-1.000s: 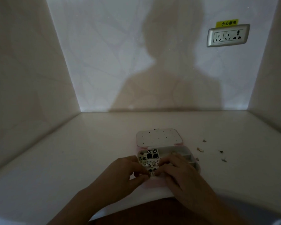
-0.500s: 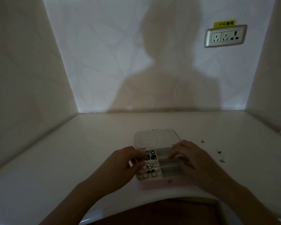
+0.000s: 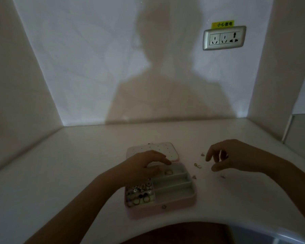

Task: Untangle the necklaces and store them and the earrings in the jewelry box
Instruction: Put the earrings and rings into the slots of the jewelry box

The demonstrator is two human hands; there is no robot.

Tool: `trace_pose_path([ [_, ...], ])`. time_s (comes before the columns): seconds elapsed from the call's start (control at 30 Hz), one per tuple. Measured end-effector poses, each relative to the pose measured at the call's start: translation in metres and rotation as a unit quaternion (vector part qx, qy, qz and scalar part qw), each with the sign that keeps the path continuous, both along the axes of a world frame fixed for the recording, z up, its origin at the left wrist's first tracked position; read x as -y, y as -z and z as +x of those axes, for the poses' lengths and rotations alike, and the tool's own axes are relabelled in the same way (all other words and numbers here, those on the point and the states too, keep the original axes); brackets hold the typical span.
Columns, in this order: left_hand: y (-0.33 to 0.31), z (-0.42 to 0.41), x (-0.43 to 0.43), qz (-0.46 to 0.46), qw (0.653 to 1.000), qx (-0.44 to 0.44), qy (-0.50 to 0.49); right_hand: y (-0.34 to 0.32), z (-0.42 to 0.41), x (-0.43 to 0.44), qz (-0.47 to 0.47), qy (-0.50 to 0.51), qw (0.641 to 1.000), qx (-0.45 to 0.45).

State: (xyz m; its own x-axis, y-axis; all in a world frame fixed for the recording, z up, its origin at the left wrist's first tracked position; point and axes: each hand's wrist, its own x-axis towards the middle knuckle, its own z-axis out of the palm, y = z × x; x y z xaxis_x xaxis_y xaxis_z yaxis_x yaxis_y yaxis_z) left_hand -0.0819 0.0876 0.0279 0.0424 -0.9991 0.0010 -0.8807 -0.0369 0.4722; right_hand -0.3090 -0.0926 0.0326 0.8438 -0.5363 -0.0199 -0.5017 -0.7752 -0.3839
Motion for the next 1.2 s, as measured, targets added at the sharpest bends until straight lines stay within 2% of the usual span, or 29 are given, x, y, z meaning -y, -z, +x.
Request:
trace_pose_path([
  [0.17, 0.005, 0.001, 0.015, 0.057, 0.998, 0.005, 0.009, 0.012, 0.019, -0.009, 0.049, -0.072, 0.996, 0.028],
  [0.5, -0.003, 0.009, 0.023, 0.070, 0.997, -0.014, 0.000, 0.014, 0.042, -0.015, 0.097, -0.131, 0.987, 0.010],
  [0.63, -0.005, 0.011, 0.023, 0.034, 0.998, -0.044, -0.026, 0.012, 0.039, -0.014, 0.124, -0.112, 0.986, 0.021],
  [0.73, -0.006, 0.008, 0.021, -0.018, 0.994, -0.090, -0.054, 0.011, 0.037, -0.011, 0.135, -0.071, 0.982, 0.110],
  [0.77, -0.006, 0.005, 0.020, -0.035, 0.991, -0.113, -0.055, 0.011, 0.038, -0.013, 0.174, -0.044, 0.969, 0.169],
  [0.83, -0.007, -0.002, 0.019, -0.066, 0.985, -0.153, -0.054, 0.008, 0.040, -0.020, 0.285, -0.001, 0.917, 0.280],
  [0.9, -0.008, -0.010, 0.016, -0.098, 0.973, -0.199, -0.058, 0.007, 0.044, -0.033, 0.373, 0.011, 0.870, 0.323],
  [1.0, -0.009, -0.018, 0.012, -0.147, 0.960, -0.231, -0.062, 0.007, 0.051, -0.050, 0.442, 0.007, 0.835, 0.328],
  [1.2, -0.010, -0.019, 0.003, -0.174, 0.952, -0.242, -0.068, 0.006, 0.060, -0.063, 0.500, 0.005, 0.812, 0.301],
])
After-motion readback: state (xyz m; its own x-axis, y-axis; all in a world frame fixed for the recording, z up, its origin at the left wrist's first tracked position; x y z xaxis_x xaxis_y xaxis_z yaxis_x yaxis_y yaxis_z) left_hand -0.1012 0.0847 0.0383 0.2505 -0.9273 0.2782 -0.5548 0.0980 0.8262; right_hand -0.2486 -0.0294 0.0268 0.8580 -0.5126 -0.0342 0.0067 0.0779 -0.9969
